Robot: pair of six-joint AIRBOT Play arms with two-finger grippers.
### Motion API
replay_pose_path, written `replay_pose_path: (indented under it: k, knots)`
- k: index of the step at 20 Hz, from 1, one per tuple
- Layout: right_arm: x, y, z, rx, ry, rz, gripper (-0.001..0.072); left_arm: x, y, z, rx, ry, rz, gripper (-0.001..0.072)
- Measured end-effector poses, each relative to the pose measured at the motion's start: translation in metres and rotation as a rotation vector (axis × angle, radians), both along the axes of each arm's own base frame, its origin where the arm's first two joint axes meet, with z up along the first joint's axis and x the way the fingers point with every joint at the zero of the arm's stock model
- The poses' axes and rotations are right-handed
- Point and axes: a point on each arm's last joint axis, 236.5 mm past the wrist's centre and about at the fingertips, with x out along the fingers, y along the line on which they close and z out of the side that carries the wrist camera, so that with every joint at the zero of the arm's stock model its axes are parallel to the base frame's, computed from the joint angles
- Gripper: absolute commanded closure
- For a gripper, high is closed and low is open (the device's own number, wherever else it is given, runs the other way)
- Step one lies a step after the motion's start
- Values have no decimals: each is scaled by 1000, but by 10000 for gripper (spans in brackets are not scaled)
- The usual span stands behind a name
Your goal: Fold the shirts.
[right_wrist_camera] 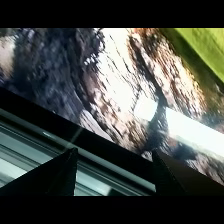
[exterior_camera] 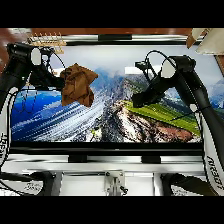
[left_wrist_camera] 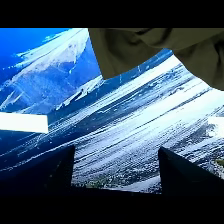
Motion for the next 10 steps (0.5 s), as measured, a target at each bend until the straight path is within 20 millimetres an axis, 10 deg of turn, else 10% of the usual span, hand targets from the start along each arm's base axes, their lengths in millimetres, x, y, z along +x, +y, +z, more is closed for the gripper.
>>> replay_pose_path:
  k: [10]
  knots:
    - [19,10,6,52,-71,-50,128,11,-4,3,-17,-53,11,131]
